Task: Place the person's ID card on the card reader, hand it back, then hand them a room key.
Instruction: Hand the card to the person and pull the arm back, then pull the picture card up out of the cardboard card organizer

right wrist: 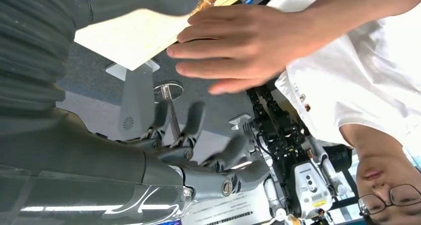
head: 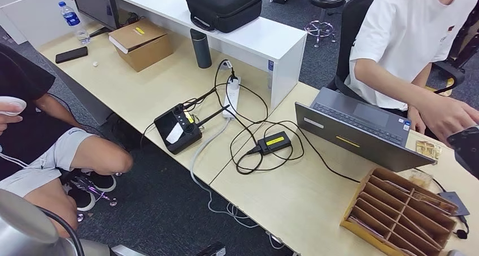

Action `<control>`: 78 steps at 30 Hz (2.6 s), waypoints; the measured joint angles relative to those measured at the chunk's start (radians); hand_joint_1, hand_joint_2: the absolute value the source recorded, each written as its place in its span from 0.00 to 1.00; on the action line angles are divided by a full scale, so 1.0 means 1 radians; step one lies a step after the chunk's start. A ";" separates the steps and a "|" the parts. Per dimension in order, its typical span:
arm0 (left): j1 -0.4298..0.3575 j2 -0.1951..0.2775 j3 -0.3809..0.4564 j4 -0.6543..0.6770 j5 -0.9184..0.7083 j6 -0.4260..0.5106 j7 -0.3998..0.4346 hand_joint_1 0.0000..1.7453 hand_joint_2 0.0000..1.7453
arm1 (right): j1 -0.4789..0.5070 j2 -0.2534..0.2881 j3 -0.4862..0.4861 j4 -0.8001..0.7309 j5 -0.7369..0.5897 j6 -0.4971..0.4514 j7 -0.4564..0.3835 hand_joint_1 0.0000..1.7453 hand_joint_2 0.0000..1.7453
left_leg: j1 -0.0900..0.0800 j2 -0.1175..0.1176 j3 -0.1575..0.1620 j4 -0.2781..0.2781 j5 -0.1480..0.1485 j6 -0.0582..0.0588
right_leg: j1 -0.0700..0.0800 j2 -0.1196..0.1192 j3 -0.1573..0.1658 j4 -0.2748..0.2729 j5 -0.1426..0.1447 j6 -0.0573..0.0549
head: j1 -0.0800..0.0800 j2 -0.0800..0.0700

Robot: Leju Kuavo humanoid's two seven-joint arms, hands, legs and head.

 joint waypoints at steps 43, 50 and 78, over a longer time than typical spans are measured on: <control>0.010 0.000 0.000 0.001 0.088 0.012 0.012 0.00 1.00 | 0.786 -0.383 -0.205 -0.914 -0.015 -0.078 -0.218 0.00 1.00 | 0.000 0.000 -0.001 0.000 -0.002 0.001 | 0.000 -0.001 0.000 -0.002 -0.001 0.000 | 0.000 0.000; 0.010 -0.004 0.000 0.001 0.094 0.022 0.013 0.00 1.00 | 0.967 -0.390 -0.214 -0.991 0.110 -0.161 -0.223 0.00 1.00 | 0.000 0.000 -0.001 0.000 -0.002 0.001 | 0.000 -0.001 0.000 -0.002 -0.001 0.000 | 0.000 0.000; -0.003 -0.007 -0.008 0.001 0.044 0.031 0.043 0.00 1.00 | 0.916 -0.192 -0.031 -0.631 0.533 -0.392 -0.009 0.00 1.00 | 0.000 0.001 0.000 0.000 -0.001 0.000 | 0.000 0.000 0.000 -0.001 -0.001 0.000 | 0.000 0.000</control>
